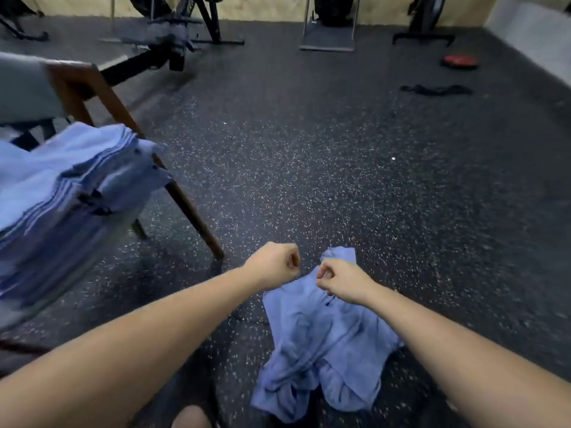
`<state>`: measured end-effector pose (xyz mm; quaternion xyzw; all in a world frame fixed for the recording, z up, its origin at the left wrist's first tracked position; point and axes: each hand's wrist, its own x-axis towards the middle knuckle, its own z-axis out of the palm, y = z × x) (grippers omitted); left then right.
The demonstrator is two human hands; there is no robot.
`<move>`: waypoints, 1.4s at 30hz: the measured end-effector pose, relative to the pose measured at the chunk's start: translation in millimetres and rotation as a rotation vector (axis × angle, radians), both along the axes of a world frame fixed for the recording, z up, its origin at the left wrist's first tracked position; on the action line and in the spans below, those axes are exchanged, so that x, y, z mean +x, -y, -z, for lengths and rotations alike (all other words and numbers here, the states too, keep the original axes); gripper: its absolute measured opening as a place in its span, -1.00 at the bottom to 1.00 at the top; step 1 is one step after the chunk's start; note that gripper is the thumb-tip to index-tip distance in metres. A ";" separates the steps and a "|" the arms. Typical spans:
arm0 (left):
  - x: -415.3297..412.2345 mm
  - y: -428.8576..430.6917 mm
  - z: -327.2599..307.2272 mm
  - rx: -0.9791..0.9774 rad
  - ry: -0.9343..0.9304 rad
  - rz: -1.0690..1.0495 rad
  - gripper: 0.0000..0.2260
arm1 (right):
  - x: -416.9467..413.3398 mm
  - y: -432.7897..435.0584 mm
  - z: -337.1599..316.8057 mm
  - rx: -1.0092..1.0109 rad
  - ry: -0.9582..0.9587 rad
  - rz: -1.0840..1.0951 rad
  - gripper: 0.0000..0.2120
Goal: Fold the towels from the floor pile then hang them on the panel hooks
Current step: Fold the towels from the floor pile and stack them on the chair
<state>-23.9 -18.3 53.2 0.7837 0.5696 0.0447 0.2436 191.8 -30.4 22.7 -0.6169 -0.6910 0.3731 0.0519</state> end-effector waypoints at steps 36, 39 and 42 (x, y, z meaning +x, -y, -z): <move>21.5 28.9 36.7 -0.226 0.669 -0.282 -0.67 | 1.8 10.9 22.5 0.101 -0.180 -0.086 -0.86; 20.9 18.5 -29.1 -0.138 0.671 -0.186 -0.64 | 13.2 -3.9 -41.7 0.171 -0.247 -0.164 -0.84; 24.4 11.0 -91.0 -0.038 0.675 -0.121 -0.58 | 21.9 -10.7 -108.6 0.272 -0.241 -0.206 -0.86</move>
